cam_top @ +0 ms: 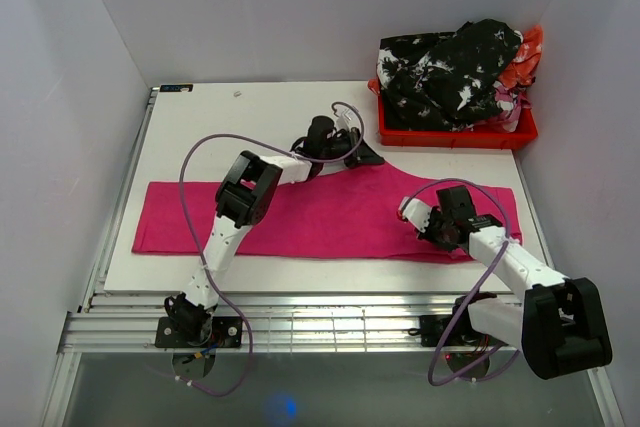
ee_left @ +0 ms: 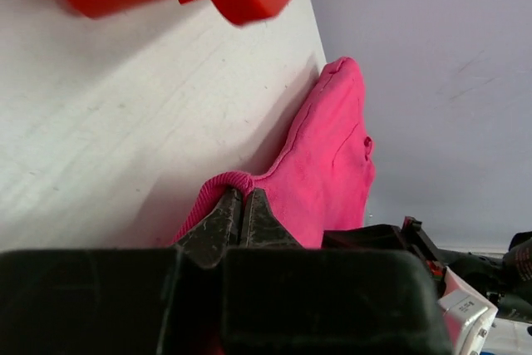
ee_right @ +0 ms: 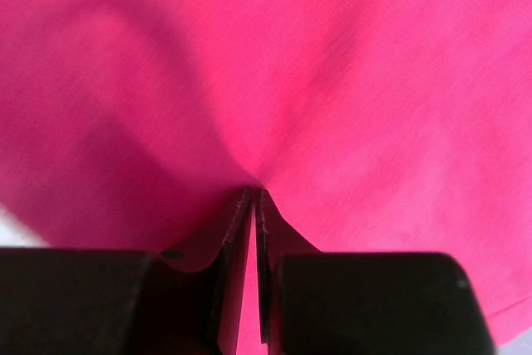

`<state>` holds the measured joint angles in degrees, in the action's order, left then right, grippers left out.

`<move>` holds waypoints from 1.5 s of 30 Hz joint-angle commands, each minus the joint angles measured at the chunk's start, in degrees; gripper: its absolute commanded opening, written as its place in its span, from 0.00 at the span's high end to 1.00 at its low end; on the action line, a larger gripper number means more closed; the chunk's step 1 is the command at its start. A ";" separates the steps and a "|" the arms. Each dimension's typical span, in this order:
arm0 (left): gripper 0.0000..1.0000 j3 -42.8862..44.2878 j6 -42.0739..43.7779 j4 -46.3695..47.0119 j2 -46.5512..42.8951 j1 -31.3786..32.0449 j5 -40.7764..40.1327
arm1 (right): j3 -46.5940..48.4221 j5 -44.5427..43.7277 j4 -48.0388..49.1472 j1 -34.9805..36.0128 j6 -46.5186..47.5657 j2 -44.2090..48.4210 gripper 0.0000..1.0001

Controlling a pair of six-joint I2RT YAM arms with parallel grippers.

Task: Fold and stack the trousers
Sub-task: Fold the trousers

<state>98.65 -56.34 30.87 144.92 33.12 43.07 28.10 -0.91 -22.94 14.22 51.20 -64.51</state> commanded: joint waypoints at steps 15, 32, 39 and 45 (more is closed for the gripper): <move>0.02 4.45 39.34 -46.03 -22.30 -17.91 -1.93 | 18.74 9.51 -21.26 -8.04 -5.06 -6.40 0.37; 0.19 -29.40 68.29 -79.57 -46.14 -48.58 -22.92 | 27.10 -1.26 -24.88 -29.66 1.36 -30.84 0.27; 0.11 -22.54 67.93 -83.07 -45.78 -57.10 -23.12 | 30.00 -1.74 -25.66 -35.49 2.32 -35.16 0.31; 0.07 -23.76 75.31 -85.10 -47.71 -61.34 -28.91 | 32.63 4.24 -29.35 -35.14 1.18 -33.32 0.30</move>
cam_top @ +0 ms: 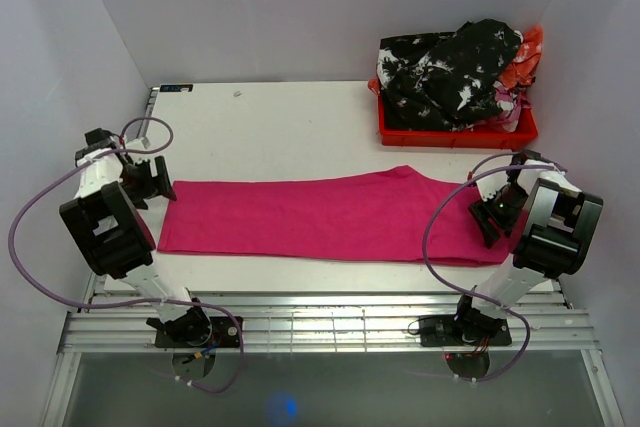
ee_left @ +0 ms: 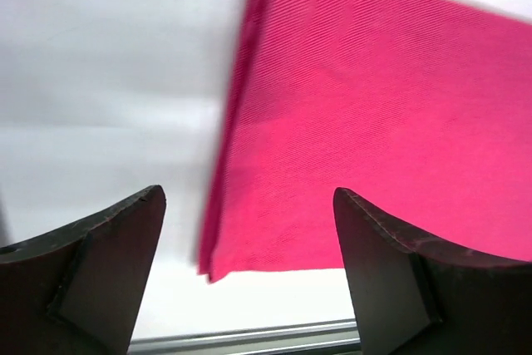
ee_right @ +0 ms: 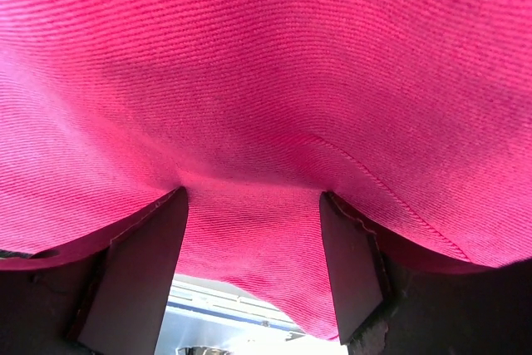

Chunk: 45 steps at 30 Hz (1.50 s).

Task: Fold and stack the trousers
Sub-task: Fold the trousers

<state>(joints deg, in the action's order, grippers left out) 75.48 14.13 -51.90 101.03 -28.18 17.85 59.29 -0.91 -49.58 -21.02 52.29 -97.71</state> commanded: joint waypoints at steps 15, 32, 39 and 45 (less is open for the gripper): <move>0.29 -10.80 4.68 11.38 0.83 -1.87 -4.41 | -1.72 4.69 -3.15 0.27 -0.09 3.49 0.30; 0.55 -12.38 -1.65 13.23 5.31 0.76 3.68 | -2.16 5.39 -3.33 0.71 -0.09 4.02 0.35; 0.49 -16.06 -0.60 13.05 4.00 0.94 0.79 | -2.60 5.39 -3.15 0.71 0.09 4.28 0.36; 0.76 -17.74 0.29 13.32 3.73 0.85 -1.07 | -2.25 5.74 -3.59 0.80 -0.09 4.28 0.39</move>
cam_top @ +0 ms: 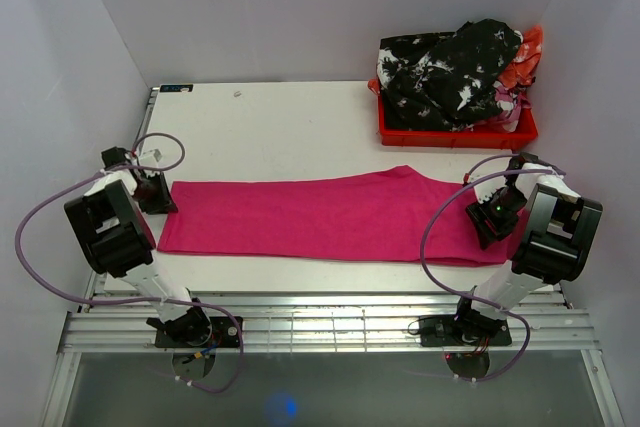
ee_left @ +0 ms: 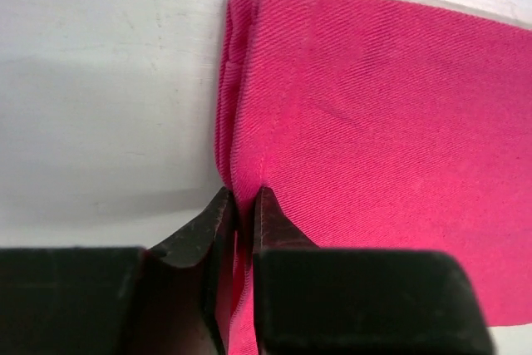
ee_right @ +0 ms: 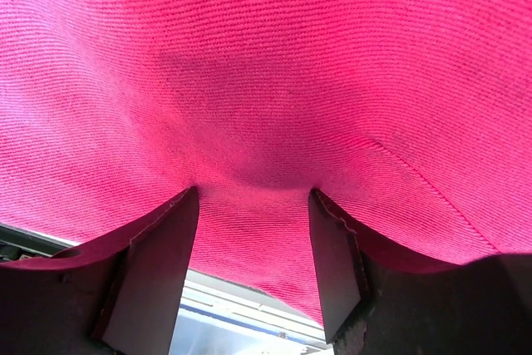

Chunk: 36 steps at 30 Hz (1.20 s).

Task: Fold and stack the trousers
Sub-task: Fold the trousers

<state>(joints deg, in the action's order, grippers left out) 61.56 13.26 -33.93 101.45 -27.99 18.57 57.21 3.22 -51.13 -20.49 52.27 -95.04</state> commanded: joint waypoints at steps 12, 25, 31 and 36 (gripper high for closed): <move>1.00 24.90 2.73 -17.90 7.96 -6.54 3.84 | 3.87 7.93 -6.69 3.70 -1.20 2.50 0.36; 1.00 48.48 8.73 -36.55 7.98 -0.15 14.21 | 12.40 12.16 -14.87 3.79 -2.61 4.70 0.29; 1.00 42.25 -3.48 -34.81 4.55 10.92 25.17 | 11.17 7.86 -12.51 3.70 -4.28 2.24 0.31; 1.00 30.15 -17.63 -18.92 0.96 21.10 28.46 | 10.02 2.76 -8.81 3.53 -7.09 -0.22 0.33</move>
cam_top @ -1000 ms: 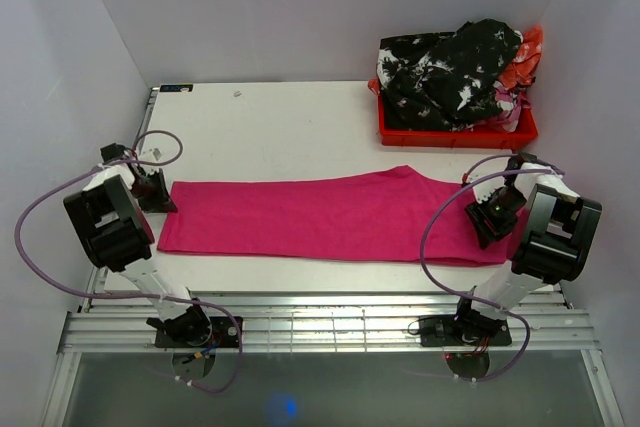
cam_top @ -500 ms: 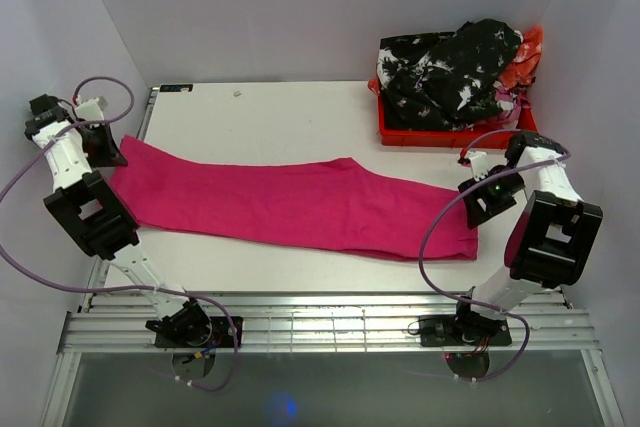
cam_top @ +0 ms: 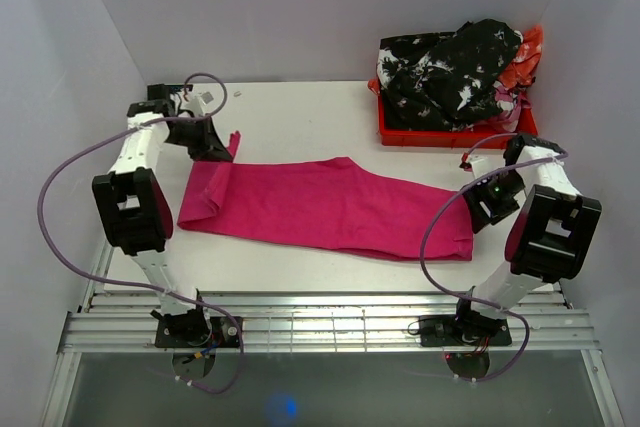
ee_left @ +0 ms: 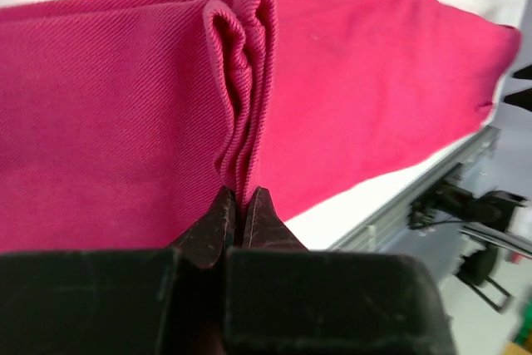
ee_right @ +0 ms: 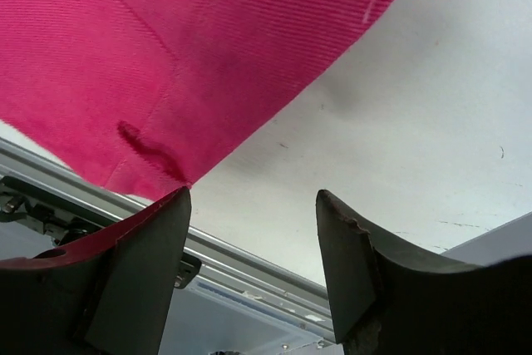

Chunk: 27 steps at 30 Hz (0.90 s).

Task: Fold and stack the trousers
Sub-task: Fold the trousers

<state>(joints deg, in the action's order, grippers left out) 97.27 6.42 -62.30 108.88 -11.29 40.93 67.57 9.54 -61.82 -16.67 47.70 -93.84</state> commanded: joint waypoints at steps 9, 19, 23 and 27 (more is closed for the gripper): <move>1.00 -17.29 -25.57 26.26 -6.66 20.41 -1.09 | 0.46 -6.11 3.29 -0.30 -4.11 -7.14 0.37; 1.00 -19.58 -35.85 33.82 -6.31 28.86 -8.05 | -3.93 -5.94 4.34 0.14 -5.43 -6.35 0.41; 1.00 -19.23 -39.02 36.37 -5.96 32.29 -7.44 | -3.85 -5.50 4.34 0.49 -6.22 -6.00 0.41; 1.00 -18.79 -41.57 38.30 -4.03 36.24 -7.70 | -3.67 -5.50 4.08 1.11 -6.66 -5.48 0.42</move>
<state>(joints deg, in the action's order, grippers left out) 77.43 -31.38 -27.92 105.86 22.20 32.40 63.59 3.53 -57.82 -16.27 42.11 -101.30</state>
